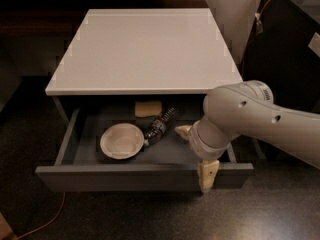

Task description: Pick water bottle from top drawer and place on counter

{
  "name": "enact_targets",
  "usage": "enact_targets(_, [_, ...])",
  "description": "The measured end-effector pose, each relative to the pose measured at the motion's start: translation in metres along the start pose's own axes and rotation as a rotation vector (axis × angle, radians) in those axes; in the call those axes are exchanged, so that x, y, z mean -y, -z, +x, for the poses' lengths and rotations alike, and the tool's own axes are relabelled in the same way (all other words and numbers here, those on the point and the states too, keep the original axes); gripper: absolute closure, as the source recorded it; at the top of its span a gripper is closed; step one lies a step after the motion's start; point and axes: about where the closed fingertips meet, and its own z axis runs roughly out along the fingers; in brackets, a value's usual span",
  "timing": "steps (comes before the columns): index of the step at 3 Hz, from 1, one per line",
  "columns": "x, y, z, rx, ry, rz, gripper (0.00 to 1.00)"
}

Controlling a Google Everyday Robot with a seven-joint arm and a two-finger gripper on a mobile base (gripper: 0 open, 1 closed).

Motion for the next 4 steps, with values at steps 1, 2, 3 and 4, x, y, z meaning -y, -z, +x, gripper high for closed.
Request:
enact_targets(1, [0.038, 0.014, -0.001, -0.003, 0.094, -0.038, 0.0])
enact_targets(2, [0.059, 0.022, -0.009, 0.021, 0.192, -0.077, 0.0])
enact_targets(3, [0.074, 0.017, -0.02, 0.023, 0.35, -0.132, 0.0])
enact_targets(4, [0.082, 0.007, -0.026, -0.002, 0.531, -0.159, 0.0])
